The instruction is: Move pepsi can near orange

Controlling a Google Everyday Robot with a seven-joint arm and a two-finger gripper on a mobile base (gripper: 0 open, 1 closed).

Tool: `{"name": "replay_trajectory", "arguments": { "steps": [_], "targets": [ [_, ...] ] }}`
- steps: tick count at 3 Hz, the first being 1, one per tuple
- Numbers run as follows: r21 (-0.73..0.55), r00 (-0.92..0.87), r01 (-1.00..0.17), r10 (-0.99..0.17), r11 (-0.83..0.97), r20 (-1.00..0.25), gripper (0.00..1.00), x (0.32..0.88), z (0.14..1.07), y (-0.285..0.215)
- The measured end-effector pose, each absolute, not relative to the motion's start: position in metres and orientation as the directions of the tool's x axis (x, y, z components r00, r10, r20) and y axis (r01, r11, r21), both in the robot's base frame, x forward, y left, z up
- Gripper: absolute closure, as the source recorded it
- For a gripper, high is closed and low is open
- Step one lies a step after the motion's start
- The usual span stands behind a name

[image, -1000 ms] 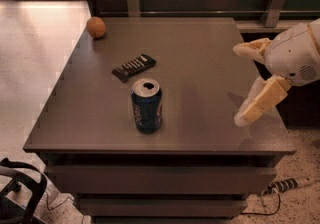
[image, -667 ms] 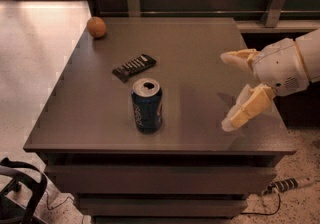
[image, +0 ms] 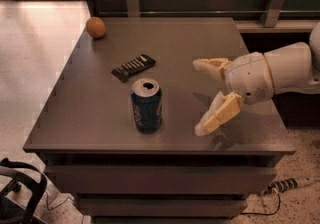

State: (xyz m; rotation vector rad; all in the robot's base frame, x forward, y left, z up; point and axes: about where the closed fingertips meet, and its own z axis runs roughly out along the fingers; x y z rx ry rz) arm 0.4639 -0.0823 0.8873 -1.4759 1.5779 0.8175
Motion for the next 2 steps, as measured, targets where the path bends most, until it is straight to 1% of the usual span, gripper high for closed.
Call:
{"name": "replay_trajectory", "arguments": {
  "steps": [2],
  "targets": [
    [-0.074, 0.049, -0.996, -0.357, 0.057, -0.933, 0.0, 0.464, 0.889, -0.037]
  ]
}}
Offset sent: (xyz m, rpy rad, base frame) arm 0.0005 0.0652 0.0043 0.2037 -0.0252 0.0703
